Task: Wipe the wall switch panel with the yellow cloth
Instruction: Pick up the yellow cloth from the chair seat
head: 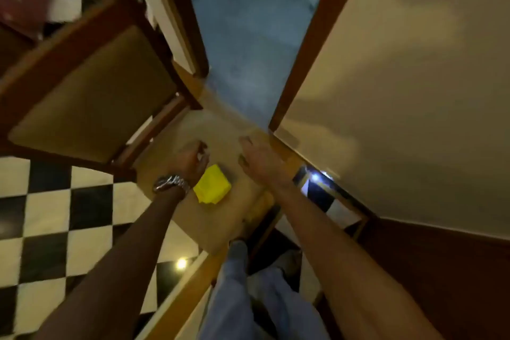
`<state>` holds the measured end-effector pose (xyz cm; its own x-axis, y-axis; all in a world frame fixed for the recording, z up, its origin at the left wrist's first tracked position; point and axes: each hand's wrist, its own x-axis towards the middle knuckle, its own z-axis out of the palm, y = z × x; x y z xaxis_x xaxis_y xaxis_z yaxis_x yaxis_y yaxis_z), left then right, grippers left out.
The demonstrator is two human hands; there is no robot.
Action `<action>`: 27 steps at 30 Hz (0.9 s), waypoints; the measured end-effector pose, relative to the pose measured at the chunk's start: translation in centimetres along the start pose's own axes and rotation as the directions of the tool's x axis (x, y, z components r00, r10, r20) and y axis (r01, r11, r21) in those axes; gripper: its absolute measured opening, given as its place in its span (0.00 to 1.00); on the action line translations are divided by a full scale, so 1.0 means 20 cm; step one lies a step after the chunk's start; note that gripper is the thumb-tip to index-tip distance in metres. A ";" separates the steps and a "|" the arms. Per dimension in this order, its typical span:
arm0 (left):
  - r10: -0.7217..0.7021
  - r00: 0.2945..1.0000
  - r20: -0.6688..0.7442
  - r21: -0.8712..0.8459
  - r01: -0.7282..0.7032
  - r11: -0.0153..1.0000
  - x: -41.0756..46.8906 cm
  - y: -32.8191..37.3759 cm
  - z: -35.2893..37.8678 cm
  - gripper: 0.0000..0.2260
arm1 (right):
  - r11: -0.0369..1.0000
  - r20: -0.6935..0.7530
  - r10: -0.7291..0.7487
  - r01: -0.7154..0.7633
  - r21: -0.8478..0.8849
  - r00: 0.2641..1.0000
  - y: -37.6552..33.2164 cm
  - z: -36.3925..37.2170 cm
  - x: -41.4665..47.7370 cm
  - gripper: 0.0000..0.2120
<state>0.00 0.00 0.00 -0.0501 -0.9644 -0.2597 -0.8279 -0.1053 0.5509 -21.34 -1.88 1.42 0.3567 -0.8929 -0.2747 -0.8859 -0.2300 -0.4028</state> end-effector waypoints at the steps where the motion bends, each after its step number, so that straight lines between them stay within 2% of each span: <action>1: -0.065 0.997 0.049 -0.009 0.065 0.998 0.01 -0.15 0.10 0.09 | 0.999 0.085 0.026 -0.028 0.026 0.996 -0.02 0.17 0.05 0.22; 4: -0.194 0.961 0.198 0.112 0.175 0.978 0.01 -0.50 0.37 0.15 | 0.985 0.243 0.111 -0.138 0.099 0.964 -0.05 0.62 0.12 0.24; 7: -0.231 0.916 0.329 0.136 0.196 0.971 0.07 -0.73 0.64 0.26 | 0.941 0.294 0.209 -0.274 0.199 0.933 -0.05 0.98 0.23 0.29; 9: -0.268 0.887 0.377 0.196 0.206 0.959 0.09 -0.76 0.75 0.31 | 0.905 0.334 0.254 -0.345 0.248 0.908 -0.06 1.07 0.26 0.32; 13: -0.328 0.867 0.375 0.296 0.224 0.929 0.18 -0.74 0.83 0.34 | 0.811 0.371 0.343 -0.472 0.345 0.863 0.00 1.13 0.33 0.30; 16: -0.307 0.804 0.509 0.199 0.237 0.951 0.26 -0.68 0.76 0.35 | 0.841 0.413 0.292 -0.438 0.319 0.863 0.06 1.01 0.34 0.27; 18: -0.258 0.782 0.567 0.119 0.232 0.965 0.28 -0.57 0.66 0.35 | 0.864 0.365 0.281 -0.400 0.307 0.888 0.10 0.87 0.28 0.26; 21: -0.122 0.795 0.594 0.049 0.115 0.992 0.35 -0.24 0.49 0.27 | 0.871 0.254 0.240 -0.323 0.370 0.937 0.21 0.60 0.13 0.23; 24: 0.084 0.760 0.644 0.085 -0.180 0.980 0.43 0.24 0.38 0.21 | 0.860 0.184 0.213 -0.273 0.431 0.960 0.37 0.20 -0.12 0.20; 27: 0.284 0.681 0.675 0.114 -0.477 0.872 0.45 0.78 0.30 0.20 | 0.885 0.061 0.264 -0.267 0.380 0.963 0.55 -0.19 -0.40 0.29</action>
<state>-16.82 -8.79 1.48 -0.6465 -0.5226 -0.5559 -0.7614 0.3958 0.5134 -35.10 1.27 2.52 0.1275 -0.8967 -0.4238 -0.7669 0.1818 -0.6155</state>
